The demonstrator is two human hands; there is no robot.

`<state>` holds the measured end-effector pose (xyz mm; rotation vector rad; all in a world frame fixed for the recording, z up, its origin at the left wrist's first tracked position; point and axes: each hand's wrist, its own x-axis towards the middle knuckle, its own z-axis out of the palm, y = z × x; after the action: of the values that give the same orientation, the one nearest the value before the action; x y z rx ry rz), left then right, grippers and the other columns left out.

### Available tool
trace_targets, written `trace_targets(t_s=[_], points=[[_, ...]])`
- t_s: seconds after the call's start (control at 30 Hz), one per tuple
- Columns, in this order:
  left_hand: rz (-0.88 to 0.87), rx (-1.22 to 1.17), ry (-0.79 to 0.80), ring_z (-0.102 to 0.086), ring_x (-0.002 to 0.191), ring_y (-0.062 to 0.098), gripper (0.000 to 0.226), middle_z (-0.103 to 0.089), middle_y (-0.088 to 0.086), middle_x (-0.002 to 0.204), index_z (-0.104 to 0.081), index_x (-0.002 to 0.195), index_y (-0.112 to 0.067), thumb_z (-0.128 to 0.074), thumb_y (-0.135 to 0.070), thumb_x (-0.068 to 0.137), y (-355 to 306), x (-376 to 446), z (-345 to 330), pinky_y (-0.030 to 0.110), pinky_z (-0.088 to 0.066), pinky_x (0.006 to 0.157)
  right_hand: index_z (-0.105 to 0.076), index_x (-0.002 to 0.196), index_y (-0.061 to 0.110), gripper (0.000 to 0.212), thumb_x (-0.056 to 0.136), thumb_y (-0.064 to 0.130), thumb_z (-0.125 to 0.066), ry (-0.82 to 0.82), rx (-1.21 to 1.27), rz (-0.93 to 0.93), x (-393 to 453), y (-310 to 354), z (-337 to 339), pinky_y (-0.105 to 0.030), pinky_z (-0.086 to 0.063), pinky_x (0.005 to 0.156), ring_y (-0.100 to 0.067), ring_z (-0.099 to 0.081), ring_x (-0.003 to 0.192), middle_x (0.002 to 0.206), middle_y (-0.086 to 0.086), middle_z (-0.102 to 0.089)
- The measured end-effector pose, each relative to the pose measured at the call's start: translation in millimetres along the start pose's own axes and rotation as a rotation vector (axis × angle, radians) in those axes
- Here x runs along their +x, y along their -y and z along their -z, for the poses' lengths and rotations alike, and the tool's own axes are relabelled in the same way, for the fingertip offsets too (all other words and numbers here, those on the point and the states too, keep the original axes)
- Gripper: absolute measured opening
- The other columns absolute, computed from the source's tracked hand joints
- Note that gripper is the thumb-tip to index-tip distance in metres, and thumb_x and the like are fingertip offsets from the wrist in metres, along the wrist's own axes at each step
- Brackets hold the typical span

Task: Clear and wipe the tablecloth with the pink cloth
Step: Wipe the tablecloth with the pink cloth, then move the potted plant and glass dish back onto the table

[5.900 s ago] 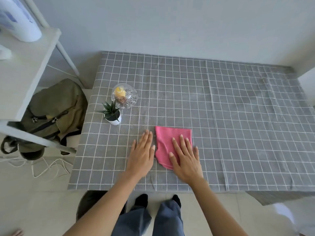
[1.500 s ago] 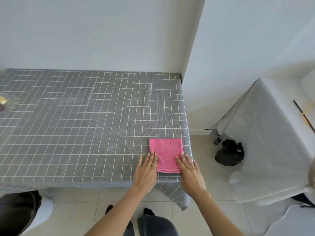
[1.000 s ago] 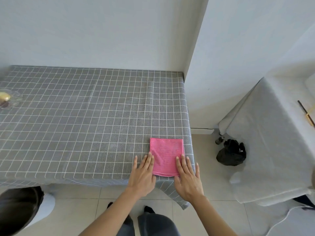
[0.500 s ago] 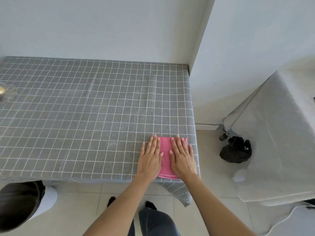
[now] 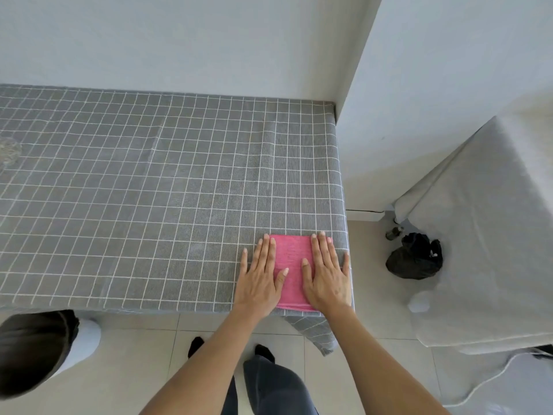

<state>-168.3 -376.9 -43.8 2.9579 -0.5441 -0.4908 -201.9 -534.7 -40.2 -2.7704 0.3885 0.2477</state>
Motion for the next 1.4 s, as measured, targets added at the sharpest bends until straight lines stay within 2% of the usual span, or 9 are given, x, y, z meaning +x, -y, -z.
trace_targets(t_s=[0.13, 0.3, 0.4, 0.53, 0.73, 1.0, 1.2, 1.4], points=[[-0.018, 0.004, 0.032, 0.027, 0.142, 0.015, 0.07, 0.034, 0.001, 0.152, 0.028, 0.145, -0.016, 0.001, -0.057, 0.096, 1.7, 0.6, 5.7, 0.044, 0.02, 0.114, 0.011, 0.153, 0.024, 0.06, 0.102, 0.047, -0.012, 0.095, -0.07, 0.009, 1.2, 1.5, 9.1, -0.045, 0.015, 0.117, -0.008, 0.018, 0.146, 0.16, 0.01, 0.014], [-0.043, -0.026, 0.049, 0.024, 0.143, 0.014, 0.063, 0.025, 0.0, 0.155, 0.021, 0.146, -0.02, -0.002, -0.053, 0.098, 25.3, 5.5, 31.6, 0.041, 0.019, 0.113, -0.002, 0.155, 0.021, 0.059, 0.103, 0.045, -0.016, 0.187, -0.087, 0.012, 9.0, 12.9, 39.0, -0.047, 0.006, 0.119, -0.019, 0.01, 0.149, 0.162, -0.002, 0.007], [-0.018, -0.068, 0.018, 0.019, 0.145, 0.016, 0.063, 0.021, 0.002, 0.157, 0.015, 0.148, -0.018, -0.005, -0.051, 0.099, 49.3, 16.3, 64.8, 0.041, 0.017, 0.112, -0.003, 0.155, 0.021, 0.057, 0.104, 0.043, -0.017, 0.177, -0.124, 0.03, 21.8, 25.0, 65.4, -0.048, 0.005, 0.118, -0.021, 0.009, 0.149, 0.162, -0.003, 0.007], [0.051, -0.146, -0.049, 0.011, 0.147, 0.018, 0.063, 0.013, 0.004, 0.16, 0.006, 0.152, -0.015, -0.013, -0.047, 0.101, 90.1, 23.4, 111.4, 0.046, 0.004, 0.117, -0.003, 0.155, 0.02, 0.056, 0.104, 0.038, -0.021, 0.1, -0.17, 0.076, 45.5, 59.8, 96.2, -0.049, 0.004, 0.118, -0.022, 0.007, 0.149, 0.163, -0.005, 0.004], [0.153, -0.054, -0.074, 0.008, 0.148, 0.021, 0.062, 0.012, 0.008, 0.16, 0.004, 0.152, -0.012, -0.012, -0.045, 0.102, 171.5, 8.8, 162.8, 0.049, 0.001, 0.119, -0.006, 0.154, 0.02, 0.057, 0.104, 0.039, -0.023, 0.053, -0.221, 0.183, 65.3, 144.7, 113.3, -0.051, 0.001, 0.118, -0.025, 0.004, 0.149, 0.163, -0.006, 0.001], [0.271, -0.024, -0.121, 0.005, 0.148, 0.023, 0.063, 0.01, 0.009, 0.16, 0.002, 0.152, -0.011, -0.013, -0.047, 0.102, 307.3, -39.6, 217.5, 0.05, -0.001, 0.119, -0.003, 0.155, 0.022, 0.056, 0.105, 0.04, -0.021, 0.033, -0.258, 0.336, 67.6, 300.3, 109.3, -0.049, 0.002, 0.118, -0.025, 0.006, 0.149, 0.163, -0.005, 0.003], [0.354, -0.023, -0.162, -0.005, 0.148, 0.025, 0.059, -0.004, 0.01, 0.161, -0.007, 0.152, -0.011, -0.02, -0.041, 0.103, 408.9, -85.8, 237.9, 0.049, -0.011, 0.118, -0.002, 0.155, 0.022, 0.056, 0.105, 0.041, -0.019, 0.043, -0.263, 0.432, 58.3, 419.3, 79.9, -0.049, 0.002, 0.119, -0.025, 0.008, 0.149, 0.162, -0.006, 0.005], [0.467, -0.02, -0.154, -0.007, 0.148, 0.025, 0.059, -0.007, 0.01, 0.161, -0.01, 0.152, -0.011, -0.022, -0.041, 0.103, 485.2, -131.6, 228.2, 0.046, -0.015, 0.117, -0.004, 0.155, 0.023, 0.055, 0.105, 0.04, -0.021, 0.118, -0.267, 0.523, 46.1, 504.8, 35.5, -0.051, 0.001, 0.118, -0.027, 0.006, 0.149, 0.162, -0.006, 0.002]])
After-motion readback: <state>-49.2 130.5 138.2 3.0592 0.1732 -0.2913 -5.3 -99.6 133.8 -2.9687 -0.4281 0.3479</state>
